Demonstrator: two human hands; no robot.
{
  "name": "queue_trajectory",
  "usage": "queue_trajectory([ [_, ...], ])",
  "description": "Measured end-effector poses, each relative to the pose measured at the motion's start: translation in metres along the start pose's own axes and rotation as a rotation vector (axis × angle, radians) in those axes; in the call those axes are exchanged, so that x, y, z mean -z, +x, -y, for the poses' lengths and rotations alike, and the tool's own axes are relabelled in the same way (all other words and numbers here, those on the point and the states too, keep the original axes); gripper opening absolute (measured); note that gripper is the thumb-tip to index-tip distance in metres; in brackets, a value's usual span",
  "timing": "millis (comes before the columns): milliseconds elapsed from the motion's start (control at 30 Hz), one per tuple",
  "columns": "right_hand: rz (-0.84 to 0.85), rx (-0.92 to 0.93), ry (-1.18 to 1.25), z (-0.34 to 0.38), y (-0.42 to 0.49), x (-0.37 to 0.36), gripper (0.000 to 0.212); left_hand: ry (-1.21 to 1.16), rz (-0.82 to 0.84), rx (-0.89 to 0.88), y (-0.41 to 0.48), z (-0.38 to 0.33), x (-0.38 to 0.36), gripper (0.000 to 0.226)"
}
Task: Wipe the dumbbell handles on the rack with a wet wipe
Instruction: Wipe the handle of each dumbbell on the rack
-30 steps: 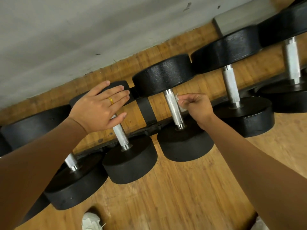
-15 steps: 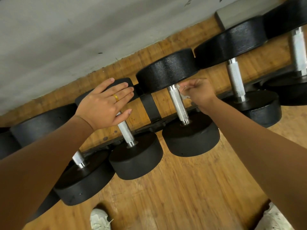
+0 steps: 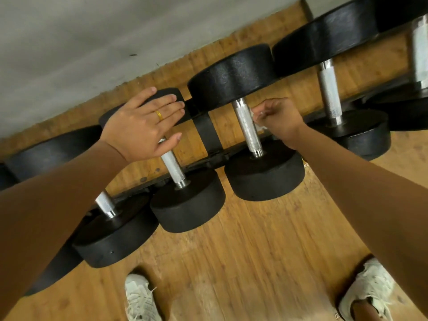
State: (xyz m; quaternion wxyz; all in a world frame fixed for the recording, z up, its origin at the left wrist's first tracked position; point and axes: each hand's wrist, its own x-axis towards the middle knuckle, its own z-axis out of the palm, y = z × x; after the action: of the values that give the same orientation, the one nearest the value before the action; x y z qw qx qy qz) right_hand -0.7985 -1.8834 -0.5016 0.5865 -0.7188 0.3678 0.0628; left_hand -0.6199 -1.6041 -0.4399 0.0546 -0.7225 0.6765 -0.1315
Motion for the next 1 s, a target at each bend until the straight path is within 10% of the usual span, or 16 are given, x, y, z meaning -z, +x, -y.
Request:
queue_trajectory([
  [533, 0.199, -0.057, -0.386, -0.009, -0.025, 0.016, 0.009, -0.020, -0.037, 0.002, -0.003, -0.001, -0.001, 0.047],
  [800, -0.224, 0.142, 0.067, 0.018, -0.011, -0.013, 0.011, -0.021, -0.037, -0.003, -0.002, 0.000, 0.000, 0.047],
  [1000, -0.238, 0.143, 0.057, 0.004, -0.019, -0.022, 0.007, -0.011, -0.028, -0.002, -0.002, -0.001, -0.001, 0.048],
])
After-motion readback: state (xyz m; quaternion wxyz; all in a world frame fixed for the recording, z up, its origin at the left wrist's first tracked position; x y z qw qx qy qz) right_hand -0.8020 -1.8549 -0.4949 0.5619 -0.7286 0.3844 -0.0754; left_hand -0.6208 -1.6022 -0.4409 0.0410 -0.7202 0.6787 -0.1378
